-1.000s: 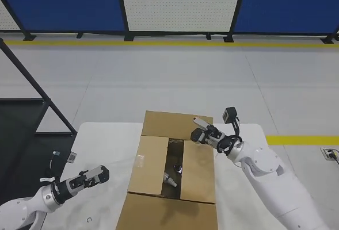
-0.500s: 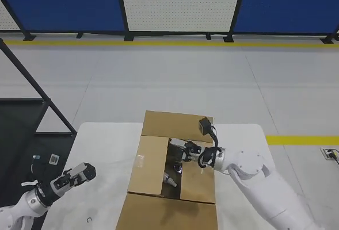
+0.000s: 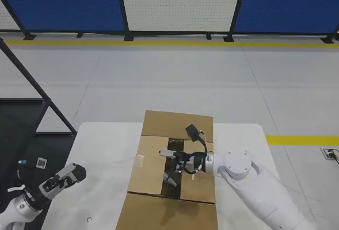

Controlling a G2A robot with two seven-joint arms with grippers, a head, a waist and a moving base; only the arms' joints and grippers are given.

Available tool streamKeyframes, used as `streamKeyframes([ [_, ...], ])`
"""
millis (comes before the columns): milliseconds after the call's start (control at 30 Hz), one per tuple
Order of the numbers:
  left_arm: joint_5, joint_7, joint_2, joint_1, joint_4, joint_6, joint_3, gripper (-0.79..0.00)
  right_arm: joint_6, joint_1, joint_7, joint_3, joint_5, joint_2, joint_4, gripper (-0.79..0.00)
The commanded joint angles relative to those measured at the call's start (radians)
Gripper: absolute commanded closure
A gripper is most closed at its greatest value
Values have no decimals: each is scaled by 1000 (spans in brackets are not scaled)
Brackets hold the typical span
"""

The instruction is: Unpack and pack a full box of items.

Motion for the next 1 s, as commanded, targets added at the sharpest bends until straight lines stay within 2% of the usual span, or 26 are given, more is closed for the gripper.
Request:
streamKeyframes([
  [0,2,9,0,3,-12,6,0,-785,10,8,12,-9,-1,-6,6,-785],
  [133,4,20,-1,9,-15,11,-7,-785,-5,32,30,-29,12,-24,33,-785],
  [600,-1,45,-4,18,2,6,-15,-785,-155,83,15,-44,85,-83,45,-785],
  [967,-23,61,-7,49,3,-12,-41,-785,-255,150,-31,-122,164,-172,122,-785],
])
